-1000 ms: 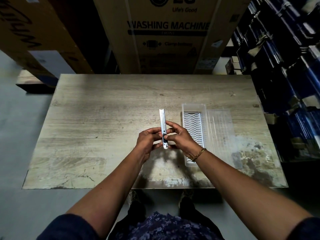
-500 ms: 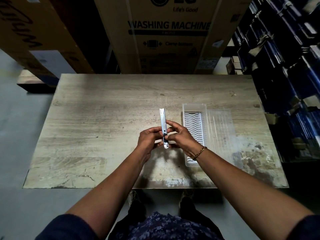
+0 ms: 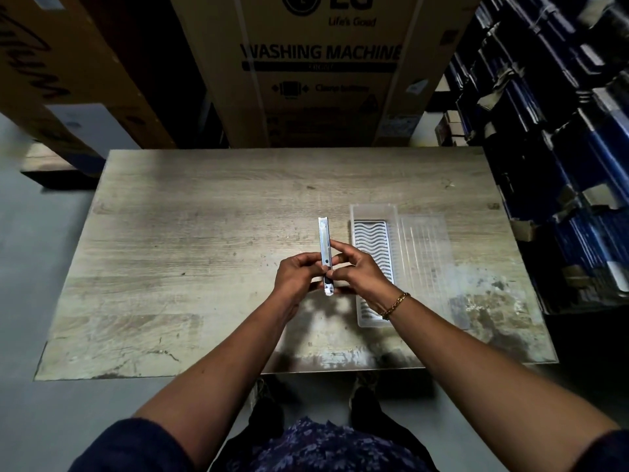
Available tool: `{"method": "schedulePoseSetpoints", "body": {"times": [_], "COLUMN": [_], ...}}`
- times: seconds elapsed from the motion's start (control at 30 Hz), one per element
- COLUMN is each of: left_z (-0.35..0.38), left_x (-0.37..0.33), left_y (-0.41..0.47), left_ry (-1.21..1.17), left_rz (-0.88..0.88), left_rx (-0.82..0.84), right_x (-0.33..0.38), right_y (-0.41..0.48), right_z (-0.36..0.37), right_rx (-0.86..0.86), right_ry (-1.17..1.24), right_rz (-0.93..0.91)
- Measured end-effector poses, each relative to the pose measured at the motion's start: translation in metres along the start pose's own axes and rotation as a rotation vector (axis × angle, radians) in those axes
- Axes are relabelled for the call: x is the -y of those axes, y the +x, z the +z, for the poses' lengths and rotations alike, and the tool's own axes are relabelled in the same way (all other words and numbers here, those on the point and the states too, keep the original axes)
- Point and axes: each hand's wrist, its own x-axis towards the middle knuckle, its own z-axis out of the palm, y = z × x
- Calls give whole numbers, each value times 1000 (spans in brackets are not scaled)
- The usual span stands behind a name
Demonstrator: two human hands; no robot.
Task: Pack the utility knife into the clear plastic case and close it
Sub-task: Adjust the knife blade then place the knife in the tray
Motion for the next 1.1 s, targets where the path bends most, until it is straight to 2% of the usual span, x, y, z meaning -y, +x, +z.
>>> {"method": "schedulePoseSetpoints", "body": {"times": [0.4,0.6,0.7,0.93,1.1], "left_z": [70,91,99,105,114], "left_x": [16,27,22,22,24], "left_y": [9,13,5,3,2], "left_ry": [160,284,234,174,143], "left_rz": [-37,-17,-45,-113,-146], "left_rx": [135,94,88,129,178], "right_x": [-19,-29,-35,-39,-31], "right_y": [-18,-21,-15,-4,-4], "right_z": [-55,-73,-78,-79,-76], "right_rx": [-207,-296,-348,-441,-401], "right_ry": [47,24,-25,-491,-768], "right_rz": [45,67,90,78,107]}}
